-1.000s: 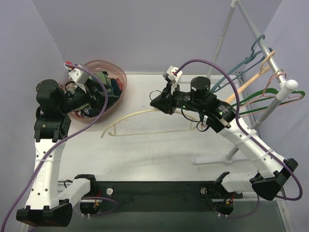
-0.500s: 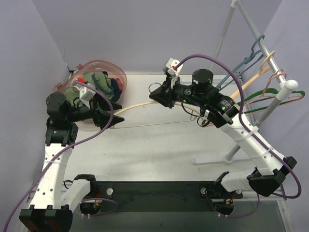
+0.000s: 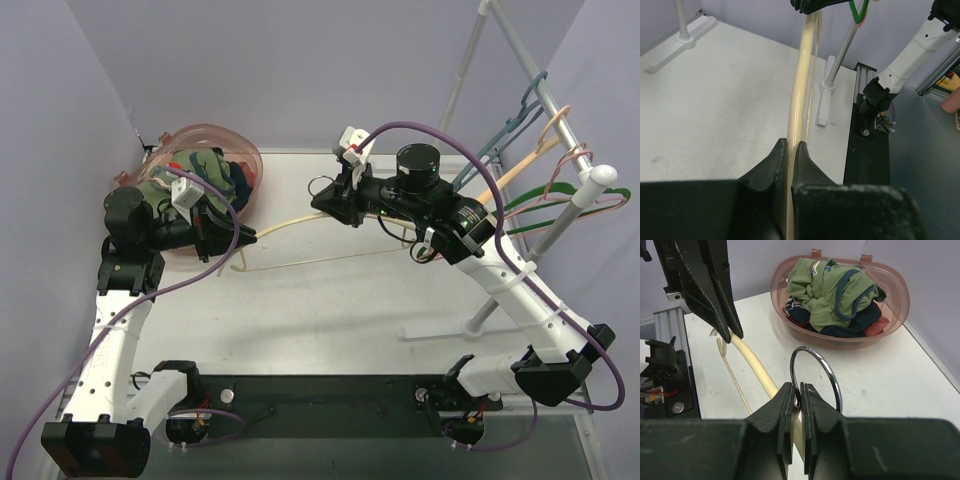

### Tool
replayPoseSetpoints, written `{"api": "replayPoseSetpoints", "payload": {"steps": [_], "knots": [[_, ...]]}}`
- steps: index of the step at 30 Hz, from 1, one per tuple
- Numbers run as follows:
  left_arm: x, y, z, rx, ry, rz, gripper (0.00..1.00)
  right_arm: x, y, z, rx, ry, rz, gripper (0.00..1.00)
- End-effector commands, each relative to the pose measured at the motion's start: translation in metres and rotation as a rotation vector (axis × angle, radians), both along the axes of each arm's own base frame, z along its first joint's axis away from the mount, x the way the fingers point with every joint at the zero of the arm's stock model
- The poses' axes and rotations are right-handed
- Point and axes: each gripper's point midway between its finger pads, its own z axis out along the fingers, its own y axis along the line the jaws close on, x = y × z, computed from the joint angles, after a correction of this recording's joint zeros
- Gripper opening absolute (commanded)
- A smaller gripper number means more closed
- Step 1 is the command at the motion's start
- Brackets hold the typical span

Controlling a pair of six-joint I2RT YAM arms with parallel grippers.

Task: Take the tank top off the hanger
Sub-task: Place the hanger at the clothesline.

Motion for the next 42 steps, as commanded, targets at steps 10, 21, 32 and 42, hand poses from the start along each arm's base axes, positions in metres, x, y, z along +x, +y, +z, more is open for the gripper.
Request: {"api": "replayPoseSetpoints", "payload": {"steps": [10, 21, 32, 42], "knots": [[-0.002, 0.002, -0.001, 0.020, 0.010, 0.005, 0.50, -0.025, -0.007, 0.057, 0.089, -0.175, 0.090, 0.00], [-0.008, 0.000, 0.005, 0.007, 0.014, -0.006, 0.56, -0.021, -0.006, 0.063, 0.105, -0.183, 0.071, 0.00], [-0.008, -0.003, 0.004, -0.012, 0.026, -0.037, 0.16, -0.018, -0.008, 0.066, 0.125, -0.167, 0.042, 0.00], [0.013, 0.008, 0.001, 0.082, -0.012, 0.119, 0.00, -0.042, -0.020, 0.106, 0.252, -0.117, 0.048, 0.08]]}}
